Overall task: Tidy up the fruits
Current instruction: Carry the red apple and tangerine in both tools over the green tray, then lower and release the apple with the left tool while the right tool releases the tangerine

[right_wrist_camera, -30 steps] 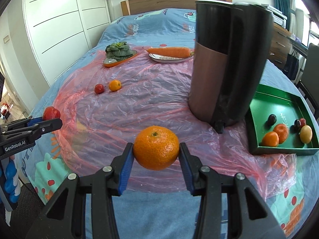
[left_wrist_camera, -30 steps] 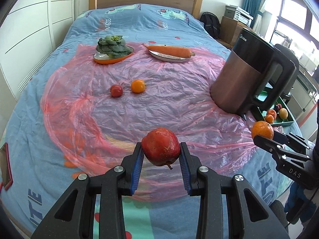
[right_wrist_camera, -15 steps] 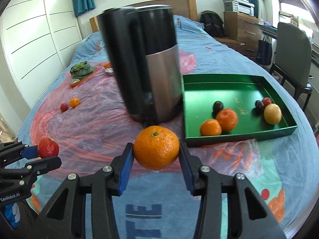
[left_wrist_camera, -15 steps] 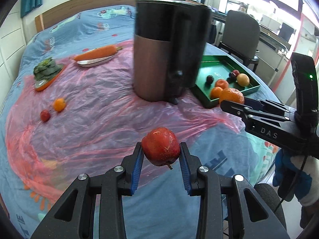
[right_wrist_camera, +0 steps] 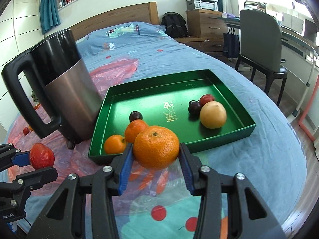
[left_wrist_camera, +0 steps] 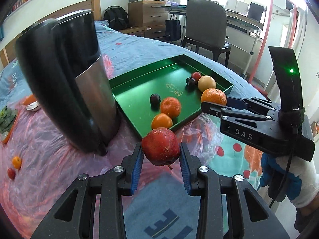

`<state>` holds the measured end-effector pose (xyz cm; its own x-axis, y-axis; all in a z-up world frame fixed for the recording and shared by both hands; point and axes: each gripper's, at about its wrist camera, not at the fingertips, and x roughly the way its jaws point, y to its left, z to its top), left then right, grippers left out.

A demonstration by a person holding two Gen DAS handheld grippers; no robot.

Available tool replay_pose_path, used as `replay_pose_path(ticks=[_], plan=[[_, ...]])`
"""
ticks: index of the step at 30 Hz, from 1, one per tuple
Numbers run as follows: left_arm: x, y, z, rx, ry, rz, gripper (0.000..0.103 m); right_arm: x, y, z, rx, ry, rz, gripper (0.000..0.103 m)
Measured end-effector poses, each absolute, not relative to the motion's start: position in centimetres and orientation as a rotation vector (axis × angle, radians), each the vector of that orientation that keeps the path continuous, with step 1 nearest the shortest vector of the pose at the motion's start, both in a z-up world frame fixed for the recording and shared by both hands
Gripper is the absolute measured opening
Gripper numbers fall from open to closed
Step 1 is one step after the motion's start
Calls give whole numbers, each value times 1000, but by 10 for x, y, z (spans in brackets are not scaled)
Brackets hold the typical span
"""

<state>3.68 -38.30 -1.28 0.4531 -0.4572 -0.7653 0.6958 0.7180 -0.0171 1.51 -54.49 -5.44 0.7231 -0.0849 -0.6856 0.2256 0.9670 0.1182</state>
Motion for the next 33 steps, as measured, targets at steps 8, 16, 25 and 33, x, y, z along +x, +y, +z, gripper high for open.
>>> replay_pose_path(ticks=[8,16,25,33], plan=[[75,-432,-18,354,798,-717,31,50,-574,-70,213,735,-187,42],[123,-477,-41,359,820,-682,31,82,-592,-94,195,776,-176,42],[172,-499,-73,310,903,-619,31,102,-602,-110,141,789,-172,43],[191,-503,-93,285,977,-594,30,119,-605,-113,89,840,-204,43]])
